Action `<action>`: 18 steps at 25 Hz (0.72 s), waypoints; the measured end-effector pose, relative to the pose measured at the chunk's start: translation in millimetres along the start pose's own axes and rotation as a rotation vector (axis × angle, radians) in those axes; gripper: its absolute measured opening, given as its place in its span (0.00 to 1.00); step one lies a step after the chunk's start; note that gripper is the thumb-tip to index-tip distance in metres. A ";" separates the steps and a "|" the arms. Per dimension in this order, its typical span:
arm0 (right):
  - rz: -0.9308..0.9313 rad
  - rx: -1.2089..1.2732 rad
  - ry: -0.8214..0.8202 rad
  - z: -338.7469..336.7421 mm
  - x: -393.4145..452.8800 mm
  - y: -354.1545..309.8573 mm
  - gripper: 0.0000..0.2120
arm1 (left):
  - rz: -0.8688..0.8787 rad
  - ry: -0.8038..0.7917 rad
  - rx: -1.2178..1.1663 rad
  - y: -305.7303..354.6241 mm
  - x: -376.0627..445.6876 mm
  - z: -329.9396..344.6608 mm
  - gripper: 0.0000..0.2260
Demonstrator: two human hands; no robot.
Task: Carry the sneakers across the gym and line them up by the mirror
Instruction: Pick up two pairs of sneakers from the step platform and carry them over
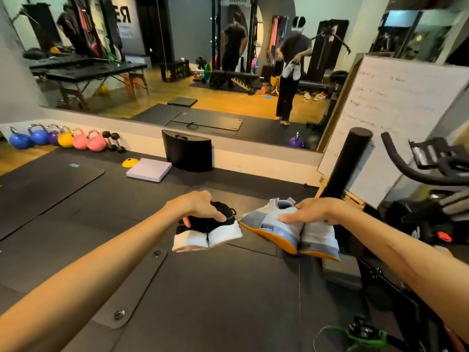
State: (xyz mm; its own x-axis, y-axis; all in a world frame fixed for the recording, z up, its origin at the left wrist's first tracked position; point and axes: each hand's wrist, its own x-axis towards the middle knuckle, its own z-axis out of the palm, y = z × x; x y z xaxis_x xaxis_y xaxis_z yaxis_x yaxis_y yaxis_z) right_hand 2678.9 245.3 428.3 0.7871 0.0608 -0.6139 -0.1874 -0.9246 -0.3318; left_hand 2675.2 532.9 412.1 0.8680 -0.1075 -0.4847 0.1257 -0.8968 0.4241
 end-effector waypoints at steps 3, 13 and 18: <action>-0.037 0.041 -0.045 -46.2 97.7 -8.7 0.33 | -0.008 0.004 -0.033 15.5 99.7 -33.1 0.23; -0.119 -0.109 -0.127 -220.9 370.3 -68.7 0.26 | -0.108 0.086 0.039 29.7 355.1 -168.5 0.21; -0.135 -0.206 -0.125 -278.1 512.1 -117.0 0.25 | -0.054 0.108 0.173 23.1 513.3 -225.6 0.22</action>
State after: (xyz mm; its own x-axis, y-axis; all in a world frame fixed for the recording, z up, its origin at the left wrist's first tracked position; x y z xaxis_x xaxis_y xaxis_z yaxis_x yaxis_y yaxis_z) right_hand 3267.4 280.0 352.0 0.7154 0.2231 -0.6621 0.0480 -0.9611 -0.2719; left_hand 3232.1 553.7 345.6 0.9100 -0.0186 -0.4142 0.0975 -0.9614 0.2573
